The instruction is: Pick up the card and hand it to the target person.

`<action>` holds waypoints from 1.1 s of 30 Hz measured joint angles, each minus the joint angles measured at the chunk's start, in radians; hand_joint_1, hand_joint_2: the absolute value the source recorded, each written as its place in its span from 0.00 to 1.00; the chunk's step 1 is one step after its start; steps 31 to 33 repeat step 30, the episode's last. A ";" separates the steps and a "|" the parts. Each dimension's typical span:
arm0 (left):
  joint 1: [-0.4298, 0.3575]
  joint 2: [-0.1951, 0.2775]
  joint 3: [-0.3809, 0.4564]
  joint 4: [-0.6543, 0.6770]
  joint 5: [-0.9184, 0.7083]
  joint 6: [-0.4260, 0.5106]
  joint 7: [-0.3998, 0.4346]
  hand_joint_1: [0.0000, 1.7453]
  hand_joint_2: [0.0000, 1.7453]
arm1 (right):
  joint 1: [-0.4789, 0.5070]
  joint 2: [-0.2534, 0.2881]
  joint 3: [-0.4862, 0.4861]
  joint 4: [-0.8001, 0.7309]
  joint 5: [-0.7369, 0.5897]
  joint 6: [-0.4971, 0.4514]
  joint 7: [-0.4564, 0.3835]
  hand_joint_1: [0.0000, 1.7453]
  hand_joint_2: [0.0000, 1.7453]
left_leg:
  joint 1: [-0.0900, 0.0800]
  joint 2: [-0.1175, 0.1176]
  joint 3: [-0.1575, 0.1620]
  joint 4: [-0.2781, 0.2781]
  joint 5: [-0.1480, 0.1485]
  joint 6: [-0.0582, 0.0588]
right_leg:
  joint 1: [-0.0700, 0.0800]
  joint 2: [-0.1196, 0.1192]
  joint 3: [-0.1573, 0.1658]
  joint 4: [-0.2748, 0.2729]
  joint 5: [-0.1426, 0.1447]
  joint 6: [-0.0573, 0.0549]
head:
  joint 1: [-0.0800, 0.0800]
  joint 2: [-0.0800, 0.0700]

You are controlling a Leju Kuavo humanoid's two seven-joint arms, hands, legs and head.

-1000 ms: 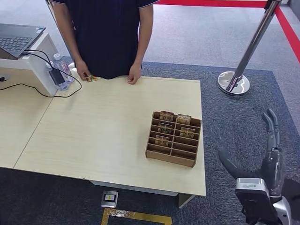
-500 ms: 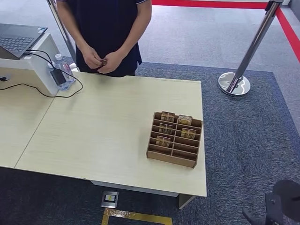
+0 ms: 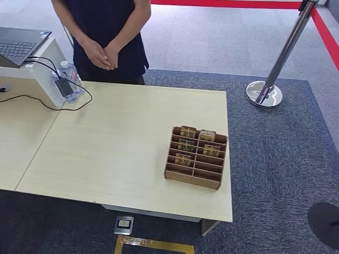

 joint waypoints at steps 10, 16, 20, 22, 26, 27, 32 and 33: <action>0.001 0.009 -0.021 0.000 -0.017 -0.002 0.040 0.00 1.00 | -0.009 -0.001 0.030 0.040 0.023 0.025 0.020 0.00 1.00 | -0.001 0.000 0.000 0.000 0.000 0.000 | -0.002 0.000 0.000 0.000 0.000 0.000 | 0.000 0.000; 0.019 0.028 -0.128 -0.005 0.095 -0.015 0.038 0.00 0.75 | 0.003 -0.021 0.103 0.038 -0.035 0.025 -0.013 0.00 0.25 | -0.001 0.000 0.001 0.000 0.000 0.000 | -0.001 0.000 0.000 0.000 0.000 0.000 | 0.000 0.000; 0.034 0.043 -0.212 -0.014 0.191 -0.026 0.033 0.00 0.00 | 0.017 -0.035 0.158 0.035 -0.087 0.032 -0.032 0.00 0.00 | -0.001 0.000 0.000 0.000 0.000 0.000 | -0.001 0.000 0.000 0.000 0.000 0.000 | 0.000 0.000; 0.043 0.050 -0.256 -0.020 0.240 -0.031 0.030 0.00 0.00 | 0.025 -0.043 0.187 0.031 -0.113 0.037 -0.041 0.00 0.00 | -0.001 0.000 0.000 0.000 0.000 0.000 | -0.002 0.000 0.000 0.000 0.000 0.000 | 0.000 0.000; 0.061 0.064 -0.347 -0.032 0.338 -0.042 0.025 0.00 0.00 | 0.042 -0.057 0.244 0.021 -0.165 0.045 -0.060 0.00 0.00 | -0.001 0.000 0.000 0.000 0.000 0.000 | -0.002 0.000 0.000 0.000 0.000 0.000 | 0.000 0.000; 0.065 0.068 -0.369 -0.036 0.361 -0.044 0.024 0.00 0.00 | 0.046 -0.061 0.258 0.018 -0.178 0.047 -0.064 0.00 0.00 | -0.001 0.000 0.000 0.000 0.000 0.000 | -0.002 0.000 0.000 0.000 0.000 0.000 | 0.000 0.000; 0.074 0.076 -0.420 -0.044 0.416 -0.050 0.021 0.00 0.00 | 0.055 -0.069 0.293 0.010 -0.208 0.052 -0.075 0.00 0.00 | -0.001 0.000 0.001 0.000 0.000 0.000 | -0.002 0.000 0.000 0.000 0.000 0.000 | 0.000 0.000; 0.074 0.076 -0.420 -0.044 0.416 -0.050 0.021 0.00 0.00 | 0.055 -0.069 0.293 0.010 -0.208 0.052 -0.075 0.00 0.00 | -0.001 0.000 0.001 0.000 0.000 0.000 | -0.002 0.000 0.000 0.000 0.000 0.000 | 0.000 0.000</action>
